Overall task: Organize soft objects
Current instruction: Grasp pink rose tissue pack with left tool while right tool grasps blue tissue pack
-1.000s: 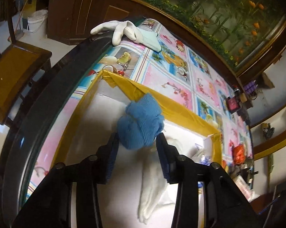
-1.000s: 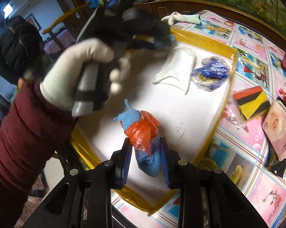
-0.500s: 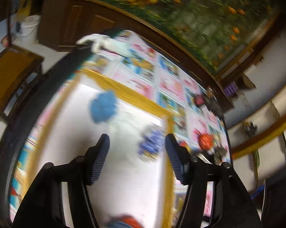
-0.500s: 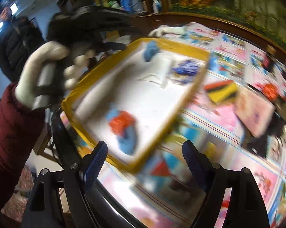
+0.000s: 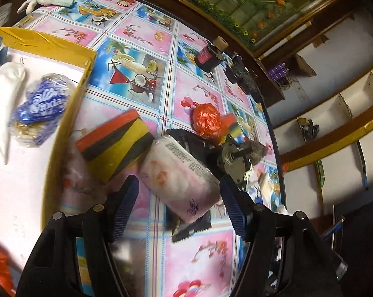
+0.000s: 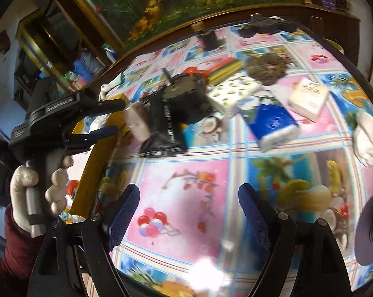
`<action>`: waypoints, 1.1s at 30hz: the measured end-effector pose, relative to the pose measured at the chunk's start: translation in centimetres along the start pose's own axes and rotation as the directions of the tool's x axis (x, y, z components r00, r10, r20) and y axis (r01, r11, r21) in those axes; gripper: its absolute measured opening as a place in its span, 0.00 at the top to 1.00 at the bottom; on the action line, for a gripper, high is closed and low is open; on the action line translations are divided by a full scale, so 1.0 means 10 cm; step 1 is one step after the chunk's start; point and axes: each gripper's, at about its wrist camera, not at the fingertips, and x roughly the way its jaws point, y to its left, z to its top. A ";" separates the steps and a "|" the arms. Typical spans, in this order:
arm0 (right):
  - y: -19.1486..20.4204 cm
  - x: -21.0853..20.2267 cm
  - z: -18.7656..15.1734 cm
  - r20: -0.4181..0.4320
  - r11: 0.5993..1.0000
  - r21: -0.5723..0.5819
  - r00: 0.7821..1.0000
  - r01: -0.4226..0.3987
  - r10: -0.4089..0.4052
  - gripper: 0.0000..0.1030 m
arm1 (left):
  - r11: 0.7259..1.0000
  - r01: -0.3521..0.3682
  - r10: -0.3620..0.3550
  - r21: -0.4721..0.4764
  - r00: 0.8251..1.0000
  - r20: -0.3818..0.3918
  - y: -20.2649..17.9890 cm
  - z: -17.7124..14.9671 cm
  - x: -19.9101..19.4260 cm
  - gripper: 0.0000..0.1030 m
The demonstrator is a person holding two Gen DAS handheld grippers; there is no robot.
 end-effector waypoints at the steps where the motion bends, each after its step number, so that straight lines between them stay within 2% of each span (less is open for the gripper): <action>1: -0.04 -0.05 -0.02 0.004 1.000 0.007 1.000 -0.004 0.004 0.19 | 1.000 -0.022 0.022 0.007 1.000 -0.006 -0.02 0.00 0.05 0.33; 3: -0.10 -0.10 -0.05 0.015 1.000 0.018 1.000 -0.008 0.008 0.19 | 0.999 -0.051 0.051 0.005 0.998 -0.030 -0.04 -0.01 0.16 0.26; 6: -0.18 -0.17 -0.07 0.025 0.999 0.032 0.999 -0.020 0.020 0.19 | 0.999 -0.043 0.043 -0.010 0.999 -0.026 -0.01 -0.03 0.20 0.26; 8: -0.20 -0.17 -0.07 0.030 0.999 0.038 0.999 -0.020 0.019 0.19 | 1.000 -0.019 0.019 0.019 0.999 -0.029 -0.01 -0.04 0.15 0.36; 10: -0.23 -0.16 -0.05 0.033 0.999 0.043 0.999 -0.008 0.007 0.20 | 0.999 0.008 -0.007 0.052 1.000 -0.030 -0.03 -0.07 0.08 0.59; 13: -0.32 -0.14 0.04 0.043 0.996 0.076 0.997 0.056 -0.059 0.20 | 0.993 0.022 -0.019 0.118 1.000 -0.023 -0.12 -0.13 -0.03 0.79; 17: -0.36 -0.08 0.24 0.043 0.985 0.083 0.987 0.150 -0.154 0.20 | 0.986 0.067 -0.062 0.150 0.997 -0.038 -0.10 -0.21 -0.17 0.82; 19: -0.32 -0.05 0.36 0.054 0.979 0.060 0.978 0.196 -0.199 0.19 | 0.981 0.097 -0.090 0.165 0.995 -0.050 -0.07 -0.27 -0.24 0.82; 23: -0.18 0.19 0.58 0.047 0.952 -0.031 0.952 0.304 -0.303 0.17 | 0.985 0.087 -0.078 0.147 0.995 -0.069 0.08 -0.40 -0.30 0.82; 27: -0.16 0.51 0.69 -0.006 0.928 -0.080 0.931 0.363 -0.365 0.17 | 0.991 0.081 -0.078 0.106 0.997 -0.030 0.21 -0.45 -0.40 0.79; 29: -0.16 0.65 0.71 -0.034 0.923 -0.097 0.925 0.373 -0.378 0.18 | 0.995 0.086 -0.086 0.055 0.996 0.002 0.27 -0.40 -0.42 0.61; 30: -0.17 0.71 0.72 -0.048 0.922 -0.098 0.924 0.374 -0.380 0.21 | 0.997 0.077 -0.078 0.020 0.997 0.016 0.29 -0.36 -0.41 0.42; 31: -0.18 0.76 0.71 -0.060 0.925 -0.096 0.925 0.369 -0.375 0.24 | 0.998 0.067 -0.066 -0.017 0.997 0.032 0.31 -0.32 -0.39 0.34; 32: -0.15 0.77 0.71 -0.041 0.918 -0.106 0.920 0.383 -0.389 0.29 | 0.997 0.063 -0.061 -0.041 0.997 0.044 0.30 -0.27 -0.36 0.34; 33: -0.15 0.78 0.72 -0.040 0.917 -0.108 0.920 0.385 -0.391 0.39 | 0.997 0.058 -0.056 -0.048 0.997 0.050 0.28 -0.23 -0.32 0.34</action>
